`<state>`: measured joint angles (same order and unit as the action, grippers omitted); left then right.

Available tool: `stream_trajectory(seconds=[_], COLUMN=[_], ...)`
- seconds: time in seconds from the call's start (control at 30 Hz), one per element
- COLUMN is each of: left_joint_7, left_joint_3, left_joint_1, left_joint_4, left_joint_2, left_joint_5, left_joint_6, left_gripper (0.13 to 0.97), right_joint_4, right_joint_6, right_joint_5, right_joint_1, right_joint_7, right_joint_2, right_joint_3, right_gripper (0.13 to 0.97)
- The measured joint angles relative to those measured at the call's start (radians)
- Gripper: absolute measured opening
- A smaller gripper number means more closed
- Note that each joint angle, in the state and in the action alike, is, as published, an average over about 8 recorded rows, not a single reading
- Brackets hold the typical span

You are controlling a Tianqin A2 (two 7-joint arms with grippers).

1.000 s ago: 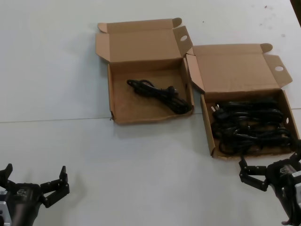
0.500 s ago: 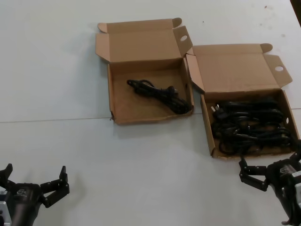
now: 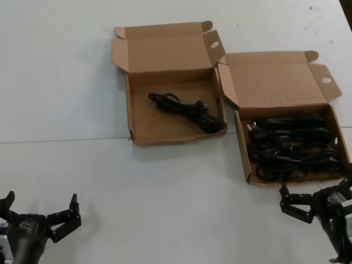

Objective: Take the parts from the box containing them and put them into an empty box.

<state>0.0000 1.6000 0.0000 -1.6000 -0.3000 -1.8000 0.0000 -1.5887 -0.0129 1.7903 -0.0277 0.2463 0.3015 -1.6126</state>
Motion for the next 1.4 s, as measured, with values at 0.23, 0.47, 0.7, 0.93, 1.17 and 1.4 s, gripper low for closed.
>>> stream_trajectory(seconds=[0.23, 0.47, 0.7, 0.93, 1.17, 1.4], left_joint_7=[0.0, 0.0, 0.0, 0.0, 0.0, 0.0], left_joint_3=[0.0, 0.0, 0.0, 0.0, 0.0, 0.0], left_joint_1=[0.0, 0.0, 0.0, 0.0, 0.0, 0.0], left_joint_4=[0.0, 0.0, 0.0, 0.0, 0.0, 0.0], left_joint_2=[0.0, 0.0, 0.0, 0.0, 0.0, 0.0], left_joint_5=[0.0, 0.0, 0.0, 0.0, 0.0, 0.0], left_joint_6=[0.0, 0.0, 0.0, 0.0, 0.0, 0.0], left_gripper=[0.966, 0.966, 0.966, 0.966, 0.966, 0.966], right_joint_4=[0.0, 0.0, 0.0, 0.0, 0.0, 0.0], right_joint_6=[0.0, 0.0, 0.0, 0.0, 0.0, 0.0], right_joint_5=[0.0, 0.0, 0.0, 0.0, 0.0, 0.0], right_joint_1=[0.0, 0.0, 0.0, 0.0, 0.0, 0.0], right_joint_7=[0.0, 0.0, 0.0, 0.0, 0.0, 0.0], right_joint_2=[0.0, 0.0, 0.0, 0.0, 0.0, 0.0], right_joint_3=[0.0, 0.0, 0.0, 0.0, 0.0, 0.0], right_gripper=[0.966, 0.966, 0.966, 0.966, 0.966, 0.966])
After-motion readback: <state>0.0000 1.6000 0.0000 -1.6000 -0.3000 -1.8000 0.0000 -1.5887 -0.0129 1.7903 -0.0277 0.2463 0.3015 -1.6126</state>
